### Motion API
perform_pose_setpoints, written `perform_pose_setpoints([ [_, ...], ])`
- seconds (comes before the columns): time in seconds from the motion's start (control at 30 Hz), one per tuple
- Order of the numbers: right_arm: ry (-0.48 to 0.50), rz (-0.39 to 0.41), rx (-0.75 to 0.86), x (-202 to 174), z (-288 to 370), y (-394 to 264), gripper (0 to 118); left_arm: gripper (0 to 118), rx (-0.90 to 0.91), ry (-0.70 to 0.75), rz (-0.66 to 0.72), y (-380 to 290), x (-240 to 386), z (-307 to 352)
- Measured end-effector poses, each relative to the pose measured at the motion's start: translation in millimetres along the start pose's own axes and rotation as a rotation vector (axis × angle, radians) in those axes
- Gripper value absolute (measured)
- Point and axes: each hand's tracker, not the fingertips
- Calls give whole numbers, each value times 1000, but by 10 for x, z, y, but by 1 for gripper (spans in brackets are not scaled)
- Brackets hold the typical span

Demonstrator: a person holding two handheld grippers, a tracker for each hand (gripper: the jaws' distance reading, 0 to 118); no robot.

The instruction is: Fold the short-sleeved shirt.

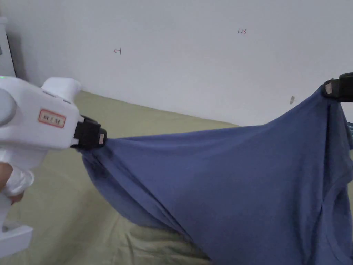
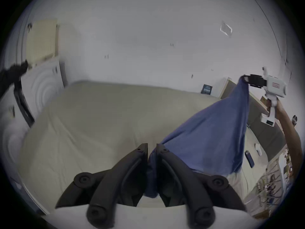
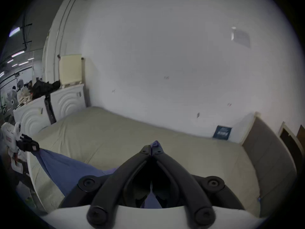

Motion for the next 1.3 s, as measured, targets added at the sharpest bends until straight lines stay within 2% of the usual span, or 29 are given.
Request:
perform_pose_setpoints([
  [0.1,-93,-7,62,131,71,283,0,12,40,21,-6,533,9,-79],
  [0.27,-122,-26,125,251,-33,676,0,12,123,106,-119,1188,131,-242],
  [0.33,-145,-17,155,135,65,769,0,12,156,118,-123,1416,210,-269],
  [0.4,-193,31,180,91,40,928,0,12,188,156,-139,1702,182,-379],
  [0.53,-206,41,275,-89,174,1157,0,12,302,220,-153,2082,275,-416],
  [0.57,-213,33,290,128,-140,1346,0,12,319,214,-146,2154,289,-411],
  [0.73,-201,46,361,193,-83,1685,0,12,382,231,-154,2527,197,-449],
  [0.93,-175,20,395,198,-27,1777,0,12,431,236,-156,2537,236,-310],
  [1.1,-138,15,362,167,64,1349,0,12,430,213,-172,2241,239,-383],
  [1.2,-122,-24,311,178,43,1055,0,12,401,165,-153,1877,279,-360],
  [1.3,-84,-9,292,138,129,773,0,12,375,123,-144,1523,286,-318],
])
